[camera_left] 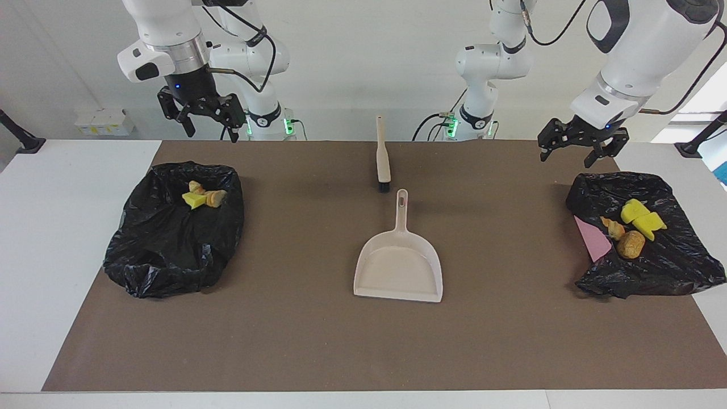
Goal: Sweep and dump trash in bin
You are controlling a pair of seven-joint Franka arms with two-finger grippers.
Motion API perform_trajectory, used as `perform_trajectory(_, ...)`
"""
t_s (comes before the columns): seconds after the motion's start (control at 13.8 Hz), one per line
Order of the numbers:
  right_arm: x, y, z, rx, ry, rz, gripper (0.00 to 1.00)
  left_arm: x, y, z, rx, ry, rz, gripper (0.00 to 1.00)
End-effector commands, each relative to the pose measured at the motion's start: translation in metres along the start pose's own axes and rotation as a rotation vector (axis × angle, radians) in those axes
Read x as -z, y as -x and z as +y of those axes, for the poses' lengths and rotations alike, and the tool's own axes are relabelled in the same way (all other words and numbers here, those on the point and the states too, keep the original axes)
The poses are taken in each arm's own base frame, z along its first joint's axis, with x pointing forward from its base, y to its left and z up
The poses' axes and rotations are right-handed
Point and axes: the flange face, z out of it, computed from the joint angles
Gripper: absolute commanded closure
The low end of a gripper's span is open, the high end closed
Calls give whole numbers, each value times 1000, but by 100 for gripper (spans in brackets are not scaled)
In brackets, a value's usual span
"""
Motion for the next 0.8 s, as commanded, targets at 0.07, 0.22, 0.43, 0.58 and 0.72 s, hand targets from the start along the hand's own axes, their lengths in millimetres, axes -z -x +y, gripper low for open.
perform_trajectory(0.07,0,5,5,12,-3,-13,0,7,4,-3,-6,0,-4,0)
perform_trajectory(0.22,0,5,5,13,-4,-15,0,7,4,-3,-5,0,-4,0)
perform_trajectory(0.43,1,6,5,19,-3,-13,0,7,4,-2,0,0,-4,0)
perform_trajectory(0.58,0,6,5,19,-3,-15,0,7,4,-1,-2,0,-4,0)
perform_trajectory(0.72,0,6,5,19,-3,-15,0,7,3,-1,0,0,2,0)
